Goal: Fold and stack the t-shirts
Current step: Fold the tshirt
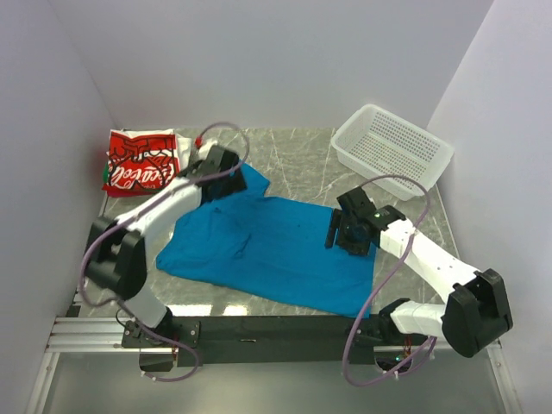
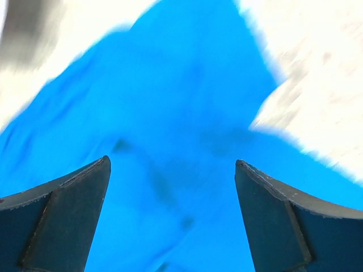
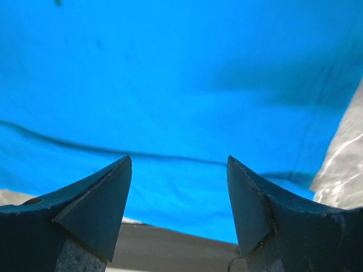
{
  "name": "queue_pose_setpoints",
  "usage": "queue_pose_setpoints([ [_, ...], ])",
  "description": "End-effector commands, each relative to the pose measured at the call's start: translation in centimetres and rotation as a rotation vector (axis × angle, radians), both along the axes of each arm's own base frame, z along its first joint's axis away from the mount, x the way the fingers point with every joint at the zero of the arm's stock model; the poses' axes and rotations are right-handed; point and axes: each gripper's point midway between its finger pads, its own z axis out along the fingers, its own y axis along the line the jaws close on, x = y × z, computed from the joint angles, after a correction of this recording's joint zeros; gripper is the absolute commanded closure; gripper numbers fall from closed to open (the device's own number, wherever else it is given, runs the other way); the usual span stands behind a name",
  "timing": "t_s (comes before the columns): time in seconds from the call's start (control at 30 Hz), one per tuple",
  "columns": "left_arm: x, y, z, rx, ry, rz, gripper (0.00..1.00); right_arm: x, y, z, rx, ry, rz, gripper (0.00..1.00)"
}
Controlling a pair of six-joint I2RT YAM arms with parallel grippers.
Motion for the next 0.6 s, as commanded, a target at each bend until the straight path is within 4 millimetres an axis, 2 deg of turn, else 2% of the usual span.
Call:
queue_pose_setpoints([
  [0.0,4.2,-1.3,0.5,0.082,0.000,-0.032,0.03,1.7,-1.7,0.6,-0.059,-0.028,-0.022,0.25],
  [0.03,5.2,-1.7,0.6,0.081,-0.003,-0.043,0.03,2.4,-2.4,0.4,-0.065,-0.028,-0.052,0.25],
  [0.07,7.0,-2.5,2.3,0.060,-0.043,-0.045,0.03,2.8,-2.9,0.4,-0.067,-0.031,-0.065,0.25],
  [0.1,8.0,-2.8,1.1,0.074,-0.021,-0.046,0.03,3.1,-3.2,0.3,-0.067,-0.032,-0.068,0.25],
  [0.13,8.6,-3.0,1.1,0.076,-0.017,-0.047,0.03,3.8,-3.6,0.1,-0.065,-0.035,-0.083,0.25],
  [0.17,10.3,-3.2,2.7,0.054,-0.053,-0.042,0.03,4.4,-4.6,0.1,-0.067,-0.037,-0.119,0.25],
  [0.2,11.1,-3.5,1.7,0.059,-0.038,-0.043,0.03,4.9,-5.3,-0.3,-0.076,-0.030,-0.128,0.25],
  [0.23,11.9,-3.4,1.9,0.058,-0.046,-0.047,0.03,5.6,-5.6,-0.2,-0.076,-0.041,-0.137,0.25],
  [0.27,13.3,-3.4,3.0,0.040,-0.078,-0.041,0.03,6.1,-6.6,-0.3,-0.083,-0.038,-0.167,0.25],
  [0.3,14.0,-3.4,2.2,0.041,-0.071,-0.040,0.03,6.5,-7.1,-0.9,-0.094,-0.020,-0.168,0.25],
  [0.37,15.7,-3.0,2.8,0.015,-0.096,-0.038,0.04,7.5,-8.2,-1.0,-0.110,-0.022,-0.191,0.25],
  [0.4,16.2,-2.9,1.7,0.016,-0.079,-0.036,0.04,7.8,-9.1,-1.4,-0.122,-0.012,-0.209,0.25],
  [0.47,17.1,-2.3,1.6,0.002,-0.076,-0.018,0.04,8.7,-10.2,-1.6,-0.136,-0.021,-0.234,0.25],
  [0.57,17.4,-1.9,0.6,-0.013,-0.058,-0.014,0.04,9.4,-12.3,-2.2,-0.172,-0.019,-0.267,0.25],
])
